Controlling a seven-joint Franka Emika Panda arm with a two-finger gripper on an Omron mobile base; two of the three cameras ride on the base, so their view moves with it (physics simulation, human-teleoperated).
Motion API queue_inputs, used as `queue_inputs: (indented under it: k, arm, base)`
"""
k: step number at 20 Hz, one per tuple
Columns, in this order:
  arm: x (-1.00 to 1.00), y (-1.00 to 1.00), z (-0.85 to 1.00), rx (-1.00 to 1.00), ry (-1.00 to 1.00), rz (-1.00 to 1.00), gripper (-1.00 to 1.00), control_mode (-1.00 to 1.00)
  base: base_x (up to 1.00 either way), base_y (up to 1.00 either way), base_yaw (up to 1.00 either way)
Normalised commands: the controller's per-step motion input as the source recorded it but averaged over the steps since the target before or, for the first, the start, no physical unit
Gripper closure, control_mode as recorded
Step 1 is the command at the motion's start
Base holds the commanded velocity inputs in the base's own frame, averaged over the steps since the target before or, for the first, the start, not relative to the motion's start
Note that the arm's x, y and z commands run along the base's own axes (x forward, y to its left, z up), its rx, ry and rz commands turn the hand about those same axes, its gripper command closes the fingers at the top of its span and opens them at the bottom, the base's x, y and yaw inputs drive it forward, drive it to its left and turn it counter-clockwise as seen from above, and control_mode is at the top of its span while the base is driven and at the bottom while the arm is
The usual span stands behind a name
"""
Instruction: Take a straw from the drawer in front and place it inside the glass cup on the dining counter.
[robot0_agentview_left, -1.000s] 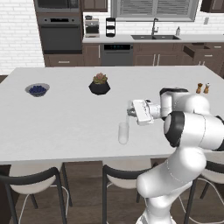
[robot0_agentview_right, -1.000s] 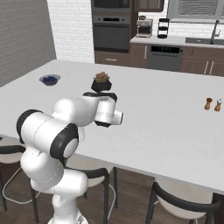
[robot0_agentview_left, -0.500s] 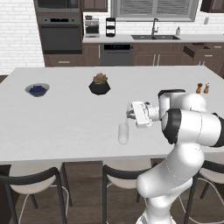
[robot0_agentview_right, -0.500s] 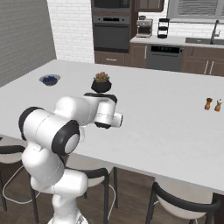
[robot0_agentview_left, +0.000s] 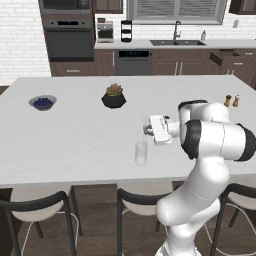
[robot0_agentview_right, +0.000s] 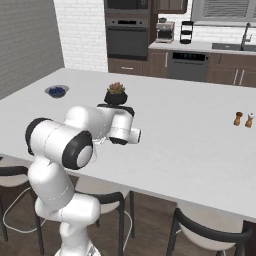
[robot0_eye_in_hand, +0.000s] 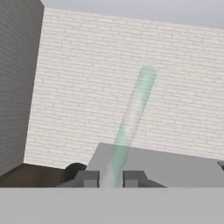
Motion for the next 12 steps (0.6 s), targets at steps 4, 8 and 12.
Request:
queue_inputs:
  k: [4,8,12]
  arm:
    - [-0.01,0.00,-0.44,-0.08,-0.08,0.00,1.00,-1.00]
    - [0.00,0.00,-0.41,-0.08,-0.11,0.00,1.00,-1.00]
    - [0.21,0.00,-0.09,0.00,-0.13,0.01,1.00,-1.00]
  base:
    - [0.00,0.00,0.00]
    - [0.00,0.00,0.00]
    - [0.00,0.00,0.00]
